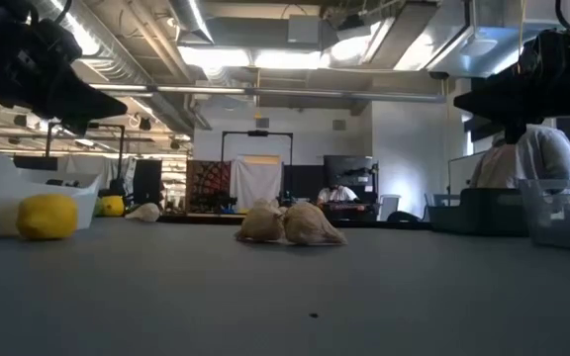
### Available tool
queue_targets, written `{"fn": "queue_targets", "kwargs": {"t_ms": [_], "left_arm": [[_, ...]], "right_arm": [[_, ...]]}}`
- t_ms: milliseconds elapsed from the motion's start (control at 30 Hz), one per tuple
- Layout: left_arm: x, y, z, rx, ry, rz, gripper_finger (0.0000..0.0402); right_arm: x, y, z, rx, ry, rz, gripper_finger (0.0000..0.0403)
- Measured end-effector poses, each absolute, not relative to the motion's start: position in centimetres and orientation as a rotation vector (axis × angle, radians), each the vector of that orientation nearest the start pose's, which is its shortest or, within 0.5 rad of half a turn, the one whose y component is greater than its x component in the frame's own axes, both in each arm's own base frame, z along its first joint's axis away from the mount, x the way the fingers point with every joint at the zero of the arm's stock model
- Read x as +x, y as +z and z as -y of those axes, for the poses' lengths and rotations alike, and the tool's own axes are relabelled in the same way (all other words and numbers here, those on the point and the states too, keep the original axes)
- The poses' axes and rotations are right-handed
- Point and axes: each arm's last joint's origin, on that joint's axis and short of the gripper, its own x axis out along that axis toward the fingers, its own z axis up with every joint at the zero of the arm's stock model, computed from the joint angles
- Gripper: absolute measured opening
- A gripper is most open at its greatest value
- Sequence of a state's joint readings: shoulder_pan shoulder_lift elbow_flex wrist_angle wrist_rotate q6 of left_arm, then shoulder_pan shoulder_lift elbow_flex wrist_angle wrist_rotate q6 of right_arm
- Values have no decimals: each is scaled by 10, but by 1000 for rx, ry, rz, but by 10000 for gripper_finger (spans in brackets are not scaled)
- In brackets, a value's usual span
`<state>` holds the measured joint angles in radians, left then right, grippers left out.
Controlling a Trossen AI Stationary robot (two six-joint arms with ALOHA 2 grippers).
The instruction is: Sort produce into baskets
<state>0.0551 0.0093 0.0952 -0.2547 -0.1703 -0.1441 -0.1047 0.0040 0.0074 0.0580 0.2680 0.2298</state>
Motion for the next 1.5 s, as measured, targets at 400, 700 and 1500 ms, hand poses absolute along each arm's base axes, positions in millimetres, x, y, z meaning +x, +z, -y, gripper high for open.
{"fn": "queue_targets", "kwargs": {"t_ms": [400, 700, 1500], "left_arm": [[91, 189, -11, -207, 244, 49, 6], [93, 187, -11, -71, 247, 26, 6], [109, 190, -13, -24, 289, 15, 6]], "right_arm": [[93, 183, 18, 262, -370, 231, 5], [94, 183, 18, 280, -348, 231, 5], [162, 219, 25, 70, -376, -45, 5]]}}
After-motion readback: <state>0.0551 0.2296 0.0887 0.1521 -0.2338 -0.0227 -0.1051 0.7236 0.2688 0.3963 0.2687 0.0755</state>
